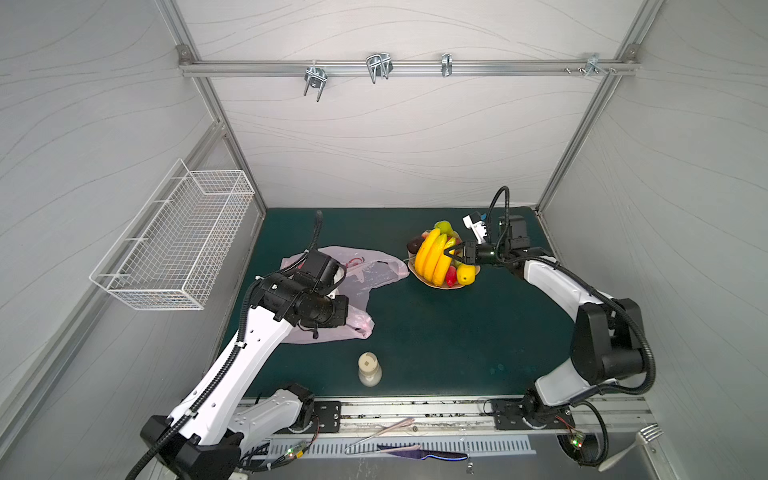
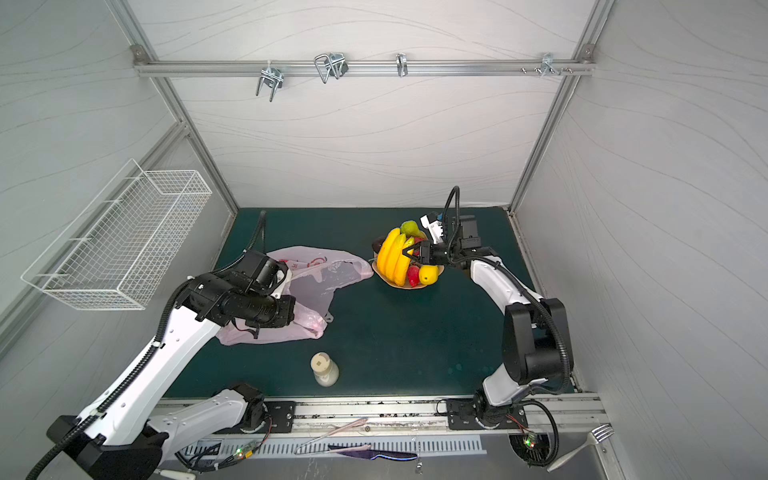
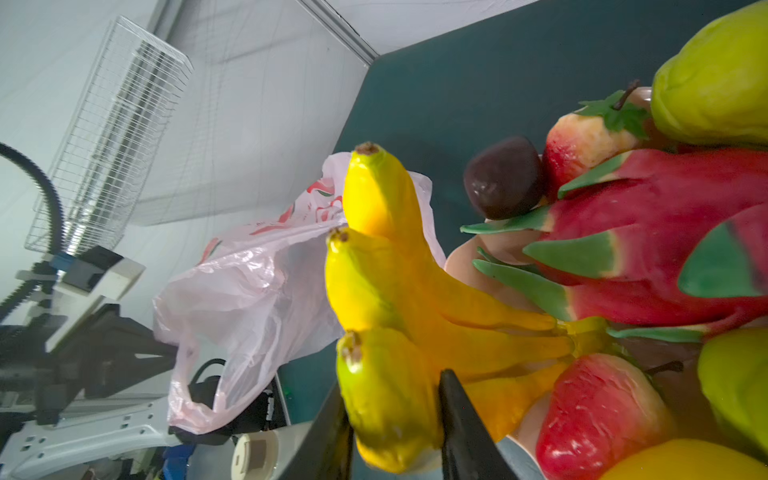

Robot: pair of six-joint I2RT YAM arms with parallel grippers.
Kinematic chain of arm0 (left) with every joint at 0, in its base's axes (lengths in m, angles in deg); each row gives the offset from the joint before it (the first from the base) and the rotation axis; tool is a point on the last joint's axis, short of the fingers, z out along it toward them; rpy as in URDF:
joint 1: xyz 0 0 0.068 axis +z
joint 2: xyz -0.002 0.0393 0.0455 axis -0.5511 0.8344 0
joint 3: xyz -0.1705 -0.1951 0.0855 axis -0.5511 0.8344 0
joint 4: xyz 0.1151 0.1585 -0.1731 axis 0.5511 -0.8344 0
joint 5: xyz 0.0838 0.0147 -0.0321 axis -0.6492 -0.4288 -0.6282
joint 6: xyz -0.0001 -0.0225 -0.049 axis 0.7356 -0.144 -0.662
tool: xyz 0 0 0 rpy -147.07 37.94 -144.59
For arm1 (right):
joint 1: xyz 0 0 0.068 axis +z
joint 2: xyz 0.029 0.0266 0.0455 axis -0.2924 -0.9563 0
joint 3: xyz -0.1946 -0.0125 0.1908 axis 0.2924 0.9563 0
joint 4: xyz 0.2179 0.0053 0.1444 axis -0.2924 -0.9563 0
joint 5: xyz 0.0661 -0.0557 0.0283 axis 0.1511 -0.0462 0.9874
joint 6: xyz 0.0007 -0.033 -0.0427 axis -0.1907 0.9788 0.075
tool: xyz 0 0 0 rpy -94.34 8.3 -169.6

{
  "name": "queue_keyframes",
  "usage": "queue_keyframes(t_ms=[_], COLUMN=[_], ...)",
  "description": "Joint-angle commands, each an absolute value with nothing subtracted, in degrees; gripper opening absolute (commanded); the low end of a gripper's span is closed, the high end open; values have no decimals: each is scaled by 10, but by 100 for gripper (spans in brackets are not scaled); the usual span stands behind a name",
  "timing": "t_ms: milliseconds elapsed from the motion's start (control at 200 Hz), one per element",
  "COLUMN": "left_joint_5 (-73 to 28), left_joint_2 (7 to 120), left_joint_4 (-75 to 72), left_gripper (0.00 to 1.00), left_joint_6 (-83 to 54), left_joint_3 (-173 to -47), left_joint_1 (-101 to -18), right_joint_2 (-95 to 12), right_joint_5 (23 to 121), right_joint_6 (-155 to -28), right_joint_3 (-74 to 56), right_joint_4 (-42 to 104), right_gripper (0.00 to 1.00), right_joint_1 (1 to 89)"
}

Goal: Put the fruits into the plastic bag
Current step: 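Lift the yellow bananas from the bowl with the right gripper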

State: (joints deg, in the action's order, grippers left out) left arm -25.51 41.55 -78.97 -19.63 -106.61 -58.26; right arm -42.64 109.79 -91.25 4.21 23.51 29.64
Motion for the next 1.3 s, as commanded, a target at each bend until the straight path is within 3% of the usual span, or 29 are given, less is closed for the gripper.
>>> queue_keyframes(t_ms=[0,525,930,1296], left_joint_5=[-260,-268,-267,-254], left_joint_2=[409,407,412,407], left_joint_4=[-777,-771,-769,-753], left_gripper=[0,0,0,0], left_joint_6=[-198,-201,-197,-200], left_joint_3=[-1068,-1068,-1072,-1082], left_joint_1=[-583,-583,-583,-583], right_joint_2=[-399,-395,-341,-279], right_joint_5=[1140,1235,1251,1136], right_joint_6=[-977,-1130,-1202,-1210], right_joint_3=[44,46,62,130], right_joint_4=[288,396,453,495], right_gripper=[26,26,27,25], right_joint_1=[285,277,289,441])
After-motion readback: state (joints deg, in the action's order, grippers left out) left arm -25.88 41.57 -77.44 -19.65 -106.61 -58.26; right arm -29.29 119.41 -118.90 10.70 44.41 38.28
